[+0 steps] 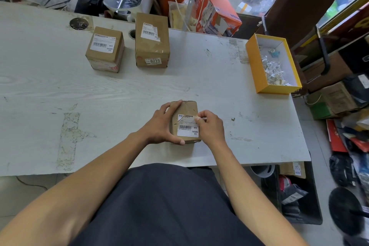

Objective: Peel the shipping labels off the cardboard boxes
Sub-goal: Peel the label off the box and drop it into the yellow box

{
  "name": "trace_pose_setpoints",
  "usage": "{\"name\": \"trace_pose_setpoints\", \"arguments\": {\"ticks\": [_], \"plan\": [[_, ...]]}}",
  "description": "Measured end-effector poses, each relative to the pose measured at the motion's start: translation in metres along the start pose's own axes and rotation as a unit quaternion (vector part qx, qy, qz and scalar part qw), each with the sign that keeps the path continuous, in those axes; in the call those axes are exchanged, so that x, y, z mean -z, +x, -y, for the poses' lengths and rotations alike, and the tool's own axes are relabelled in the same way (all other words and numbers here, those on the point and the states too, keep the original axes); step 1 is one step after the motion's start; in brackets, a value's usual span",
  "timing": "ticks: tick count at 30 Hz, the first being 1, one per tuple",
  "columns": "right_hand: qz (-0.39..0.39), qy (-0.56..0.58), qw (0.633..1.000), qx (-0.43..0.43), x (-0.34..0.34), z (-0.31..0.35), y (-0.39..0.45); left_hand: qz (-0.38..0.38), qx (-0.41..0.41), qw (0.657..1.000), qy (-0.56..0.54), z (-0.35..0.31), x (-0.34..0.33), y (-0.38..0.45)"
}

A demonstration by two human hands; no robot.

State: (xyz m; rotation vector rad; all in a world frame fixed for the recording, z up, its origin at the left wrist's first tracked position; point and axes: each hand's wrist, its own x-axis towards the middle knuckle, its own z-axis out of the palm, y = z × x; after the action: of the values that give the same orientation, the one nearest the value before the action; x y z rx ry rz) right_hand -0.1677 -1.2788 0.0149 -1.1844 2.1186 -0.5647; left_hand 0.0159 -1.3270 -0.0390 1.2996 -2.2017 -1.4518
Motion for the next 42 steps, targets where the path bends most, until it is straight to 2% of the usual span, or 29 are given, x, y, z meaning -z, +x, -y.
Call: {"name": "trace_pose_setpoints", "arguments": {"ticks": [42], "plan": [[0.002, 0.039, 0.999, -0.02, 0.0015, 0.0015, -0.0006, -0.003, -0.008, 1.0, -0.005, 0.0018, -0.0003, 0.0001]]}}
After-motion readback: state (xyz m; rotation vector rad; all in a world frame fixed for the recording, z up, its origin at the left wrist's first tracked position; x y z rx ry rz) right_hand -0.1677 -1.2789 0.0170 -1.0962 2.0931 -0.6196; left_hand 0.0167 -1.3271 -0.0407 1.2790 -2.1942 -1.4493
